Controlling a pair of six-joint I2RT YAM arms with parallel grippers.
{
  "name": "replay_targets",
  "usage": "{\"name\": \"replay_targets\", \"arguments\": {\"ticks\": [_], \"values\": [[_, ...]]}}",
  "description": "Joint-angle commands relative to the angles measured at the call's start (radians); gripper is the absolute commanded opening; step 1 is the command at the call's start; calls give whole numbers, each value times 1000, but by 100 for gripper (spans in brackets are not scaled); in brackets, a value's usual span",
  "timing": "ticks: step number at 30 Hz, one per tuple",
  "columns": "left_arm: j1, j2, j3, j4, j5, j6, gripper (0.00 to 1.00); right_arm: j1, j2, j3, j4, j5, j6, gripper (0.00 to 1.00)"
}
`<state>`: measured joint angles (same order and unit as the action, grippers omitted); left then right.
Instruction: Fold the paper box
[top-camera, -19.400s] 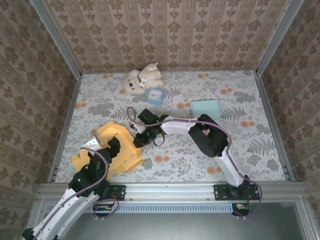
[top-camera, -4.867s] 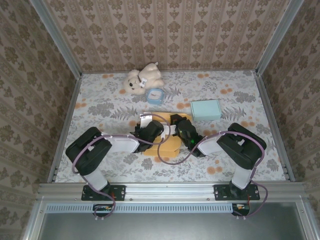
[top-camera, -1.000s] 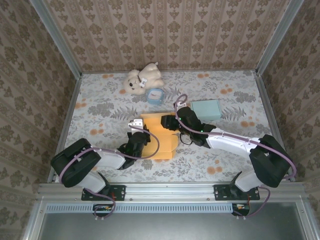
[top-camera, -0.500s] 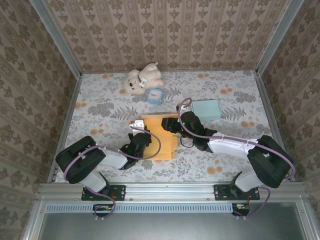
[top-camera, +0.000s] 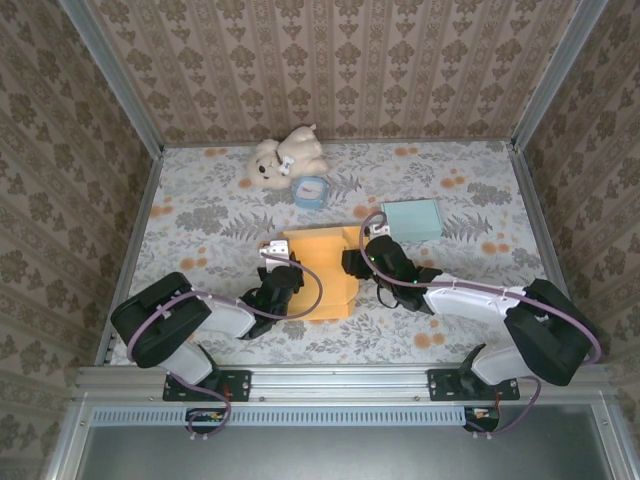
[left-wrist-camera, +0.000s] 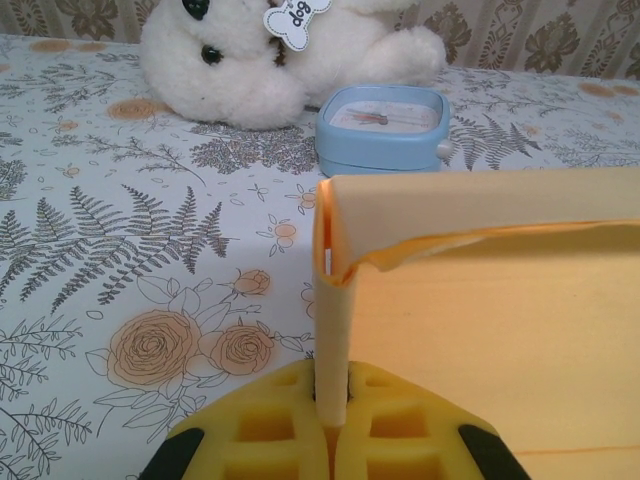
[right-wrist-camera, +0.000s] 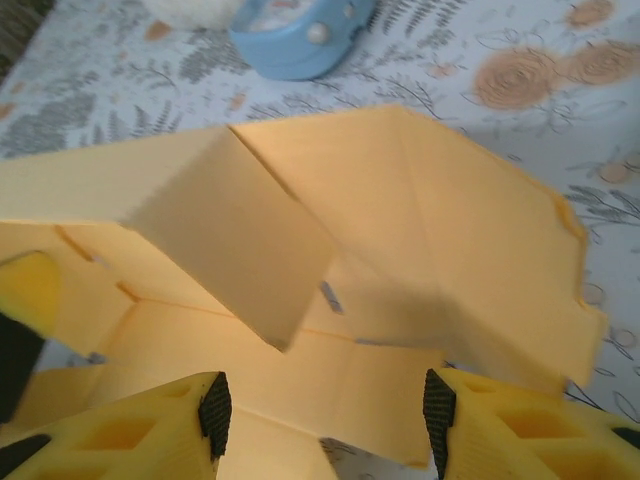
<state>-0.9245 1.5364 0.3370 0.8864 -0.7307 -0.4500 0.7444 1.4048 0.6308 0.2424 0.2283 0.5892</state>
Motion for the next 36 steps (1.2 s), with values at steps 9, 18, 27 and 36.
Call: {"name": "replay_targets", "arguments": {"ticks": [9,18,27,36], "values": [[-17,-12,16,-7,-27,-23,0,5,110,-3,21,41,8,57],[-21,-6,25,-12,-29,-22,0,13,143,-6,130,-75,16,56],[-29,2,34,-14,-29,-24,0,63,184,37,151,-120,-5,56],[-33,-2,41,-16,-29,-21,0,89,257,88,158,-149,4,55]]}}
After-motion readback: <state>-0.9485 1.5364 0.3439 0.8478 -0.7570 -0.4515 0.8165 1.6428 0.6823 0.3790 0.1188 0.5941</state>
